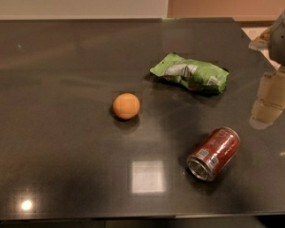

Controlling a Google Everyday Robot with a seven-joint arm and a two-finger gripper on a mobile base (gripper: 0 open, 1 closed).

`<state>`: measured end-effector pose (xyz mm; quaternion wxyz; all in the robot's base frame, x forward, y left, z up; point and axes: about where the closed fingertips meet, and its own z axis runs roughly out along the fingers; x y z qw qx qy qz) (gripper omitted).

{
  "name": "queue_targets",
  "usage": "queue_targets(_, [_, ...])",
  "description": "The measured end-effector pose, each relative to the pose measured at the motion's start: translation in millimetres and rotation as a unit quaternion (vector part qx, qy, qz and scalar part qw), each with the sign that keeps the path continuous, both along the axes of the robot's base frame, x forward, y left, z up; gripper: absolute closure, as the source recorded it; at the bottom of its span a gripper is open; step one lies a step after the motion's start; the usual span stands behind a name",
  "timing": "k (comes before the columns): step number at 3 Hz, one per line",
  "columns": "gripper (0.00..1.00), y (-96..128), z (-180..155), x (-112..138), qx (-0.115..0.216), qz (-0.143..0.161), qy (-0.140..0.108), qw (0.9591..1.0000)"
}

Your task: Place coke can upright

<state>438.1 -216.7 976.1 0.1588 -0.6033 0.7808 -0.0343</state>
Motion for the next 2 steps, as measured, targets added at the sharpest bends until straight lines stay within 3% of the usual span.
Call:
queue_targets(1, [0.00,0.0,0.0,0.0,0.000,0.000,0.000,1.0000])
queue_targets(2, [0.00,3.3,-3.5,-4.6,-0.003,0.034,0.003,0.9994])
